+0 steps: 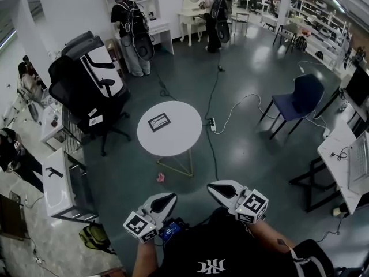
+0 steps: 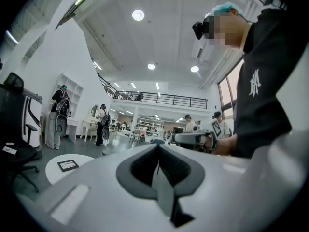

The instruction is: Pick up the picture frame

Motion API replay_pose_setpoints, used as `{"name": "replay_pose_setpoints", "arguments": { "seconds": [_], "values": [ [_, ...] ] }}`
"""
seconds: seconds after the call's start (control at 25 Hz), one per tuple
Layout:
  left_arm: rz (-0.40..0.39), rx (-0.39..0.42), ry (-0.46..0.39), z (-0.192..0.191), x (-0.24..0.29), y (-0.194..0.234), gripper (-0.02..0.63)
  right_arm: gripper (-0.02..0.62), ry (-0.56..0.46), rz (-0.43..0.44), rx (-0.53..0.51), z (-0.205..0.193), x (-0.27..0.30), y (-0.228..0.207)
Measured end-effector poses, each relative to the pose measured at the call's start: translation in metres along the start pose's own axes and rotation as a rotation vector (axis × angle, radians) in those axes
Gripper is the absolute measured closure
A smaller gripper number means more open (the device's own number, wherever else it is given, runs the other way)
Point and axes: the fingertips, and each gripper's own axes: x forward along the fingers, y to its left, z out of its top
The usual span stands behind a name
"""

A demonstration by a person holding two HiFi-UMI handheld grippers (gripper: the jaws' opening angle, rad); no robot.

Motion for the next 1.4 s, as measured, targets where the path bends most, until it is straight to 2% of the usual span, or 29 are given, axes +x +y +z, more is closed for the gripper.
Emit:
{"name": "replay_pose_setpoints", "arguments": {
  "seconds": [0.24, 0.44, 0.8, 1.12, 1.4],
  "values": [
    [-0.033, -0.014, 0.001, -0.002, 0.017, 0.003, 0.603, 0.595, 0.009, -0.042, 0.014, -0.004, -0.011, -0.015],
    [-0.027, -0.030, 0.036, -0.008, 0.024, 0.015, 0.603, 0.595, 0.000, -0.047, 0.039, -0.010, -0.001, -0.033],
    [0.036, -0.016, 0.033, 0.013, 0.053, 0.065, 0.603, 0.595, -0.027, 0.016, 0.023, 0.017, 0.039, -0.081],
    [0.078, -0.004, 0.030, 0.037, 0.098, 0.113, 0.603, 0.595, -0.039, 0.057, 0.028, 0.042, 0.071, -0.145],
    [0.145, -0.006, 0.014, 0.062, 0.139, 0.149, 0.603, 0.595, -0.028, 0.124, 0.013, 0.070, 0.089, -0.197]
  ]
}}
